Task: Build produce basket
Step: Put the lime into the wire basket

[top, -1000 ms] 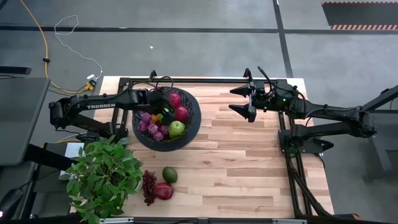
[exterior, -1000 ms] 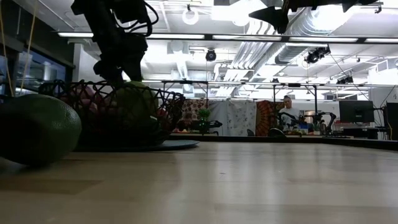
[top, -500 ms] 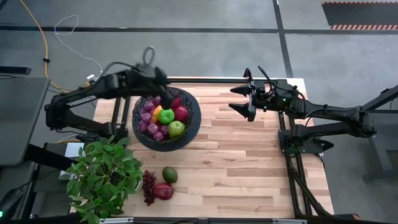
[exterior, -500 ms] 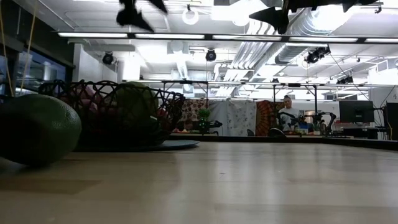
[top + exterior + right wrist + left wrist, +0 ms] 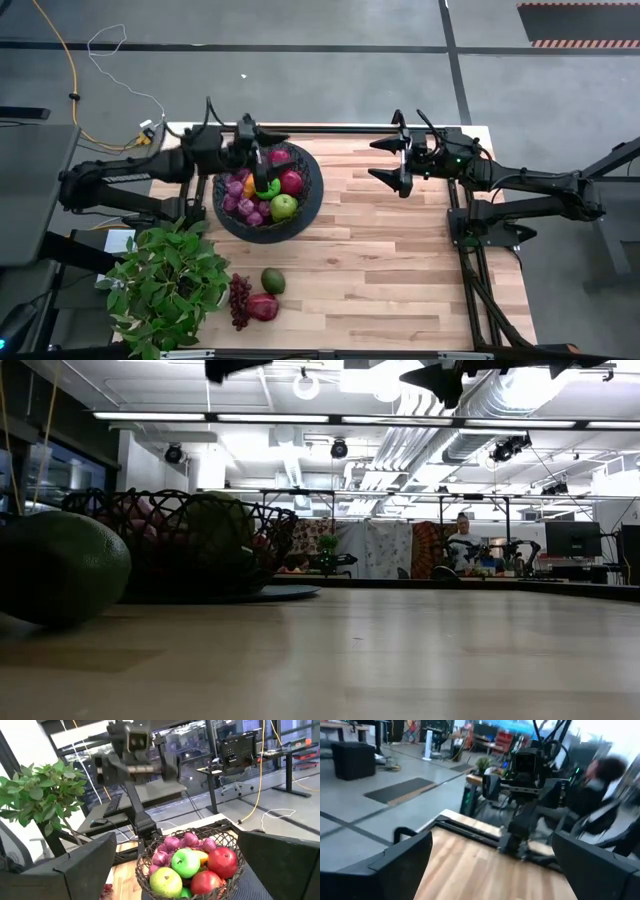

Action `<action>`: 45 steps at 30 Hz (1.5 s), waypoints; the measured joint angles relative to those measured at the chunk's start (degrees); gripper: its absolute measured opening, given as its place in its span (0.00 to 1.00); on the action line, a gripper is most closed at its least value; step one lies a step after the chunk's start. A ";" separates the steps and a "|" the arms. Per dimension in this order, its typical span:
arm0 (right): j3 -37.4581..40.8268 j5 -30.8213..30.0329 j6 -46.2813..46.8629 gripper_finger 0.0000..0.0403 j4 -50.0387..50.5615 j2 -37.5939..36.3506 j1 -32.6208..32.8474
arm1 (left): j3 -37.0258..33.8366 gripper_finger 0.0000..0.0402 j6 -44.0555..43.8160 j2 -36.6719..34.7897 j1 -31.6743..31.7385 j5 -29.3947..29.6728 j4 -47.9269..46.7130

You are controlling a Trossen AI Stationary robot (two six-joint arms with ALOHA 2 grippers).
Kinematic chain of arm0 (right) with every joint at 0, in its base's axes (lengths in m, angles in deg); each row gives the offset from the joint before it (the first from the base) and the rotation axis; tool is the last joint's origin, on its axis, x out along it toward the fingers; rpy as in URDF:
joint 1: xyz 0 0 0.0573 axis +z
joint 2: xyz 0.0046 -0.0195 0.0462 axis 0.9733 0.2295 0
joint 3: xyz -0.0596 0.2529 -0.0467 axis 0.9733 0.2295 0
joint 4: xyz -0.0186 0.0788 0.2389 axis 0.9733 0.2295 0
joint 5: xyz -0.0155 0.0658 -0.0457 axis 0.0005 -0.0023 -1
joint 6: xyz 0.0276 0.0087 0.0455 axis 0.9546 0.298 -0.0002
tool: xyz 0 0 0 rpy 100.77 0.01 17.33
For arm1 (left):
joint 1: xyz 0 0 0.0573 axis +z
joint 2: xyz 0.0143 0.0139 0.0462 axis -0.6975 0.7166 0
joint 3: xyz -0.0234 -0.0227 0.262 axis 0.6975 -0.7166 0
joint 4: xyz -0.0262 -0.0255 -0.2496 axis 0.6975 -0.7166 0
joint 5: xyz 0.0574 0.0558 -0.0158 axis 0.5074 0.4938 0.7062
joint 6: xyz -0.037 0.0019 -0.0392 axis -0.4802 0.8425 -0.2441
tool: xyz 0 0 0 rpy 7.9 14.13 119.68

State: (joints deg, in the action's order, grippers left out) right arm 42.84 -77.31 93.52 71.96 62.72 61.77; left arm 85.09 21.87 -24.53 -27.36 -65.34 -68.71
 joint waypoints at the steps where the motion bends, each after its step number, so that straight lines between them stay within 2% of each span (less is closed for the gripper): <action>1: 0.00 0.00 -0.53 0.99 -0.01 0.00 0.01 | -2.91 0.99 -1.61 -0.35 -0.42 -0.10 3.59; 4: 0.00 0.00 -2.52 0.99 0.00 0.00 0.02 | -9.52 0.99 -4.74 -0.63 -1.62 -1.13 13.06; 7: 0.00 -0.02 -4.06 0.99 -0.45 -0.01 0.00 | -12.66 0.99 -4.56 -0.63 -2.33 -2.55 17.72; 15: 0.00 0.55 -4.40 0.99 -1.22 -0.02 0.00 | -13.00 0.99 5.15 0.65 -3.07 -2.55 17.86; 32: 0.00 0.94 -4.25 0.99 -1.22 -0.02 0.01 | -12.84 0.99 3.12 0.78 -3.02 -2.38 17.42; 34: 0.00 0.92 -4.23 0.99 -1.22 -0.02 0.00 | -10.92 0.99 1.47 1.18 -3.09 -2.56 13.39; 37: 0.00 0.94 -4.14 0.99 -1.22 -0.02 0.00 | -5.92 0.99 2.80 3.49 -4.75 -2.90 2.38; 45: 0.00 0.94 -3.99 0.99 -0.64 -0.02 0.02 | 7.25 0.99 18.61 13.86 -14.41 -9.74 -26.53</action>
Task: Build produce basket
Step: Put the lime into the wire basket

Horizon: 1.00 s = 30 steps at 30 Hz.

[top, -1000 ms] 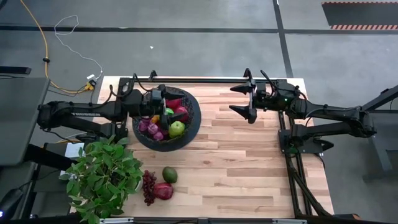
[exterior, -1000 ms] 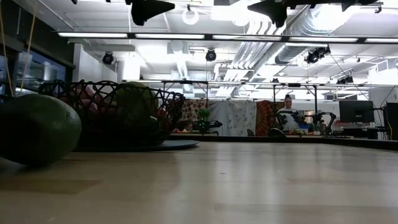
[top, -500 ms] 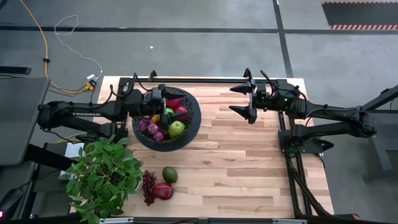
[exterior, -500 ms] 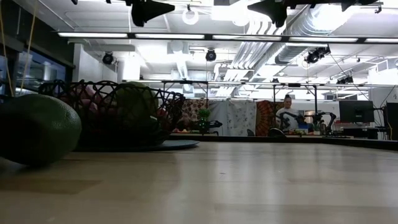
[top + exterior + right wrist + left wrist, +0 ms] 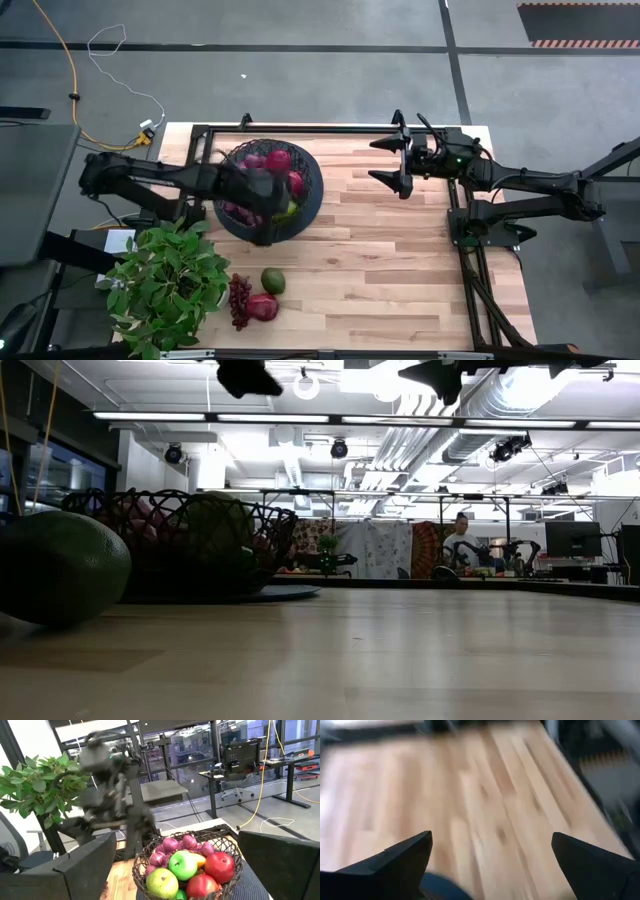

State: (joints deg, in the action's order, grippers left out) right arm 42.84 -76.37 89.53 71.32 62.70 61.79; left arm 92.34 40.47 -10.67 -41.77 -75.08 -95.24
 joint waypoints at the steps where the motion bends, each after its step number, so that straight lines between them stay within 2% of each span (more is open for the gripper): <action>1: 0.00 0.00 -0.02 0.99 0.28 0.00 -0.02 | 0.64 0.99 1.56 1.11 -1.34 -0.34 -3.05; 7: 0.00 0.00 0.00 0.99 2.02 0.00 -0.02 | 0.86 0.99 5.60 7.06 -8.87 -0.79 -14.37; 12: 0.00 0.00 0.00 0.99 2.32 0.00 -0.01 | 0.95 0.99 5.59 13.15 -13.35 -0.94 -14.68; 16: 0.00 0.02 0.00 0.99 2.46 0.00 0.00 | 0.93 0.99 6.47 18.32 -15.67 -4.32 -14.26; 23: 0.00 0.02 0.00 0.99 2.94 0.00 0.00 | 0.93 0.99 11.29 25.73 -17.33 -6.40 -14.13; 30: 0.00 0.02 0.02 0.99 3.13 0.00 -0.01 | 0.89 0.99 13.48 29.19 -16.45 -6.13 -13.69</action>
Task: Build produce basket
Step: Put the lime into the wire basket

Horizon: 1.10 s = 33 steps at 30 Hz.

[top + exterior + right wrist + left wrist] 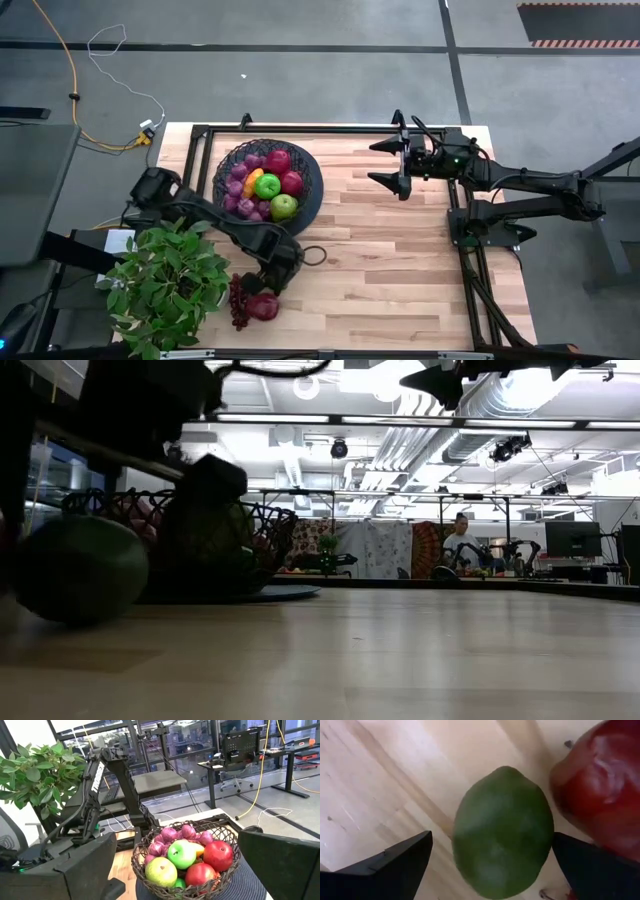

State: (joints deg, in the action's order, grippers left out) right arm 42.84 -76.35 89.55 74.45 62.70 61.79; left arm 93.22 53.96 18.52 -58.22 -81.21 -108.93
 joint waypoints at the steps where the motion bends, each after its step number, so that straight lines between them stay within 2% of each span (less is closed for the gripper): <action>1: 0.00 0.00 0.04 0.99 0.15 0.00 0.01 | 0.00 0.99 -0.13 0.36 0.19 -0.04 -0.09; 13: 0.00 -0.02 0.18 0.99 0.19 0.00 0.00 | 0.00 0.98 1.08 1.12 2.81 -0.42 0.83; 17: 0.00 -0.02 1.08 0.99 0.20 0.00 -0.01 | 0.00 0.91 1.10 1.13 3.09 -1.52 1.34; 26: 0.00 -0.02 1.27 0.99 0.35 0.00 0.00 | 0.00 0.70 1.09 1.12 3.09 -1.29 1.59; 33: 0.00 -0.02 1.27 0.99 0.33 0.00 0.01 | 1.52 0.68 0.58 -0.93 4.61 -0.17 -3.03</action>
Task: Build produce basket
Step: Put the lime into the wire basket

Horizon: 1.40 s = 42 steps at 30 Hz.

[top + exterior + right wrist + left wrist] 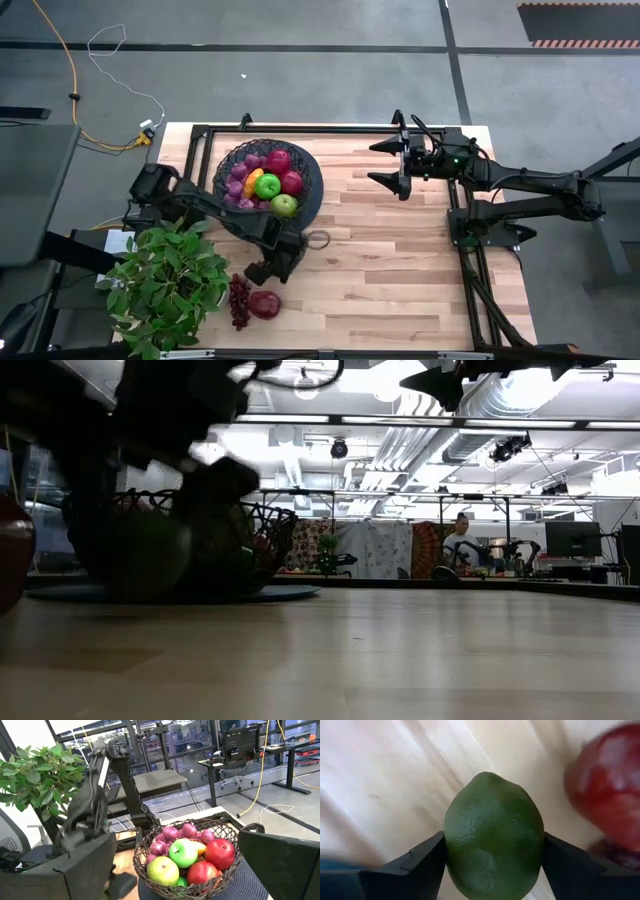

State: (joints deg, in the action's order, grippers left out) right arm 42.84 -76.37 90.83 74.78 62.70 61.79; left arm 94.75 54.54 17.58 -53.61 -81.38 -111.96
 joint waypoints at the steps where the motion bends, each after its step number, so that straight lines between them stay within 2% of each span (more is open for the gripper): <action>1: 0.00 0.00 0.00 0.99 -0.02 0.00 -0.02 | 1.32 0.68 -0.05 -0.78 0.82 -0.51 -1.38; 4: 0.00 0.00 0.00 0.99 -0.10 0.00 -0.02 | 5.53 0.68 -0.17 -3.20 4.04 -3.93 -5.29; 7: 0.00 0.00 0.00 0.99 -0.14 0.00 0.00 | 11.00 0.68 -0.94 -5.89 7.79 -5.24 -5.26; 12: -0.02 0.00 0.37 0.99 -0.51 0.02 0.00 | 21.84 0.68 -1.40 -10.02 15.20 -1.97 -5.11; 15: -0.02 0.00 0.44 0.99 -0.70 0.01 -0.01 | 26.95 0.68 -5.17 -12.31 20.50 -0.01 -3.05; 18: -0.02 0.02 0.37 0.99 -1.39 0.00 0.00 | 27.76 0.68 -9.75 -15.39 25.58 -2.51 3.77; 22: -0.02 0.01 0.26 0.99 -2.02 0.00 -0.02 | 23.17 0.68 -16.62 -19.80 31.10 -10.53 15.11; 25: -0.02 0.00 0.24 0.99 -2.89 0.00 -0.01 | 16.00 0.68 -21.90 -22.88 33.46 -13.29 24.70; 32: -0.02 0.02 -0.26 0.99 -4.89 0.00 0.00 | -3.64 0.68 -34.70 -26.52 32.59 -13.51 54.12; 35: -0.02 0.01 -0.99 0.99 -4.87 0.00 -0.02 | -9.11 0.68 -37.16 -26.46 31.75 -13.35 62.19; 38: -0.02 0.02 -1.51 0.99 -4.90 0.00 0.00 | -11.87 0.68 -38.96 -26.47 30.91 -10.58 65.93; 42: -0.02 0.02 -1.52 0.99 -4.92 0.00 -0.02 | -12.51 0.68 -38.72 -26.46 30.29 -7.05 65.99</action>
State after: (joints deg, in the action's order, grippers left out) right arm 42.82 -76.35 89.31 69.86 62.70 61.77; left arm 82.24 15.82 -8.87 -23.32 -88.42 -45.97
